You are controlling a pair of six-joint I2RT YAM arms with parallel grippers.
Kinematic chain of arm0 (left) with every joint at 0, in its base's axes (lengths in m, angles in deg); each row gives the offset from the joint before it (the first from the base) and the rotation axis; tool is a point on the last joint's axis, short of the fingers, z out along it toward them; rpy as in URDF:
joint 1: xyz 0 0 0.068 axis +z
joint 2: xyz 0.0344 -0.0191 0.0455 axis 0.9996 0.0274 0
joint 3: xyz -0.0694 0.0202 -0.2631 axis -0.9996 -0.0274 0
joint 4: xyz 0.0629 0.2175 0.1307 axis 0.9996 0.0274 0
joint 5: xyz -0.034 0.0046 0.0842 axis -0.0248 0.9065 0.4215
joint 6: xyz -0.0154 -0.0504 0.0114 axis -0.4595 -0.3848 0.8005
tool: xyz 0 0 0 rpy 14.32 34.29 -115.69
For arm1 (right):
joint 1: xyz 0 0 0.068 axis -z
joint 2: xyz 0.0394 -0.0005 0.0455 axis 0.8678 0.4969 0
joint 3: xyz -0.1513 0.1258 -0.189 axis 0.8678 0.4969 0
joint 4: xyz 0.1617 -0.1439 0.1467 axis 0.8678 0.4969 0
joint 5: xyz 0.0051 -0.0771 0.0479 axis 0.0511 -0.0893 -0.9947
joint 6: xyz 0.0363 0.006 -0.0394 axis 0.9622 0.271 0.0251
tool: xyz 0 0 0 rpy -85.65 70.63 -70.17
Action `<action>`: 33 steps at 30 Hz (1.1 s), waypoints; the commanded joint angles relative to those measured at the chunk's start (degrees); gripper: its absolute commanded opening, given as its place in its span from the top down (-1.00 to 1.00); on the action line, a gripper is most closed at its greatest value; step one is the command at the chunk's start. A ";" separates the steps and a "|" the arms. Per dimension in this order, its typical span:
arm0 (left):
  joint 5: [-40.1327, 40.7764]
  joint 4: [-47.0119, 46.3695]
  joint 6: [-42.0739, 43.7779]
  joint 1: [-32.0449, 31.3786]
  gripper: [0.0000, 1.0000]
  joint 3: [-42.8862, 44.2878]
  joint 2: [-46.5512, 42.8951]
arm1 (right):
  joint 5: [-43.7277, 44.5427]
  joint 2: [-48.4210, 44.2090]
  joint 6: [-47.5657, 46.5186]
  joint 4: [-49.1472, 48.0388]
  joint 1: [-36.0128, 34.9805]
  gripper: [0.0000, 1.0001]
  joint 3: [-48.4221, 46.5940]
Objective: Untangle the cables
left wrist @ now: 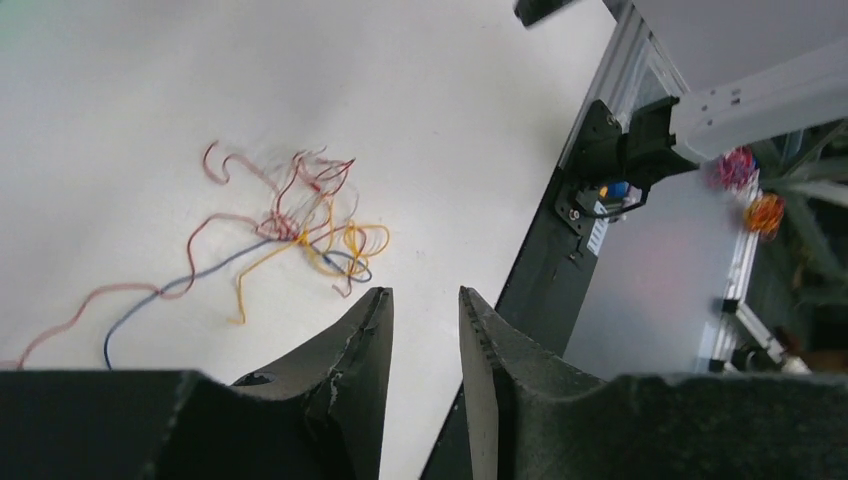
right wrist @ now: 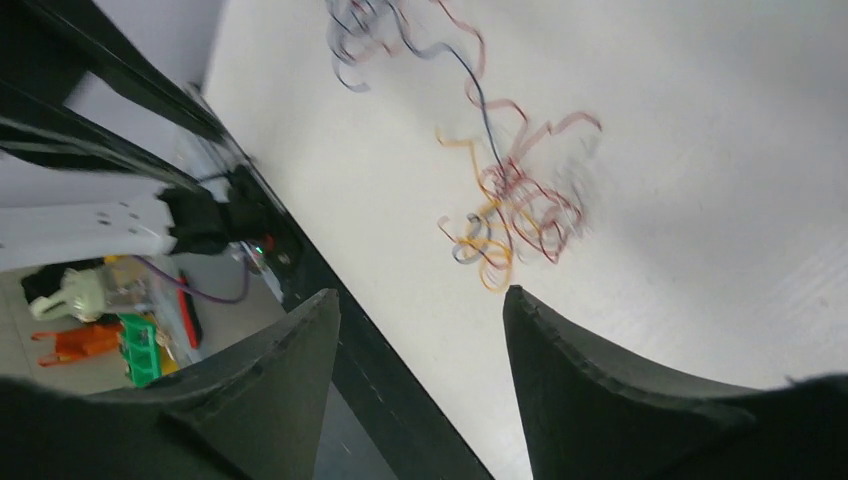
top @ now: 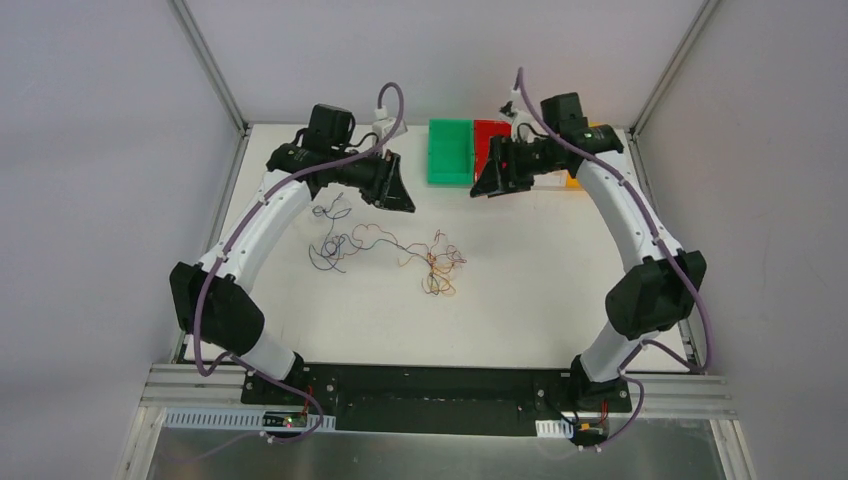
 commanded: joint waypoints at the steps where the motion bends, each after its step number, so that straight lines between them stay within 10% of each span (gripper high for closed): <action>1: 0.51 -4.09 -8.88 7.74 0.36 -4.56 -2.24 | 11.96 4.64 -10.92 8.72 -4.79 -0.24 3.99; 11: 2.86 -4.98 -12.73 17.31 0.31 -13.88 -6.57 | 18.56 8.72 -11.17 1.96 -20.04 0.03 12.48; 21: 2.86 -5.11 -13.50 17.32 0.23 -14.46 -7.76 | 27.43 13.87 0.93 -3.54 -24.49 -0.21 11.17; 33: 0.31 -5.39 -12.33 17.32 0.18 -15.45 -8.11 | 16.19 0.00 -50.80 -15.69 -23.09 -0.31 30.20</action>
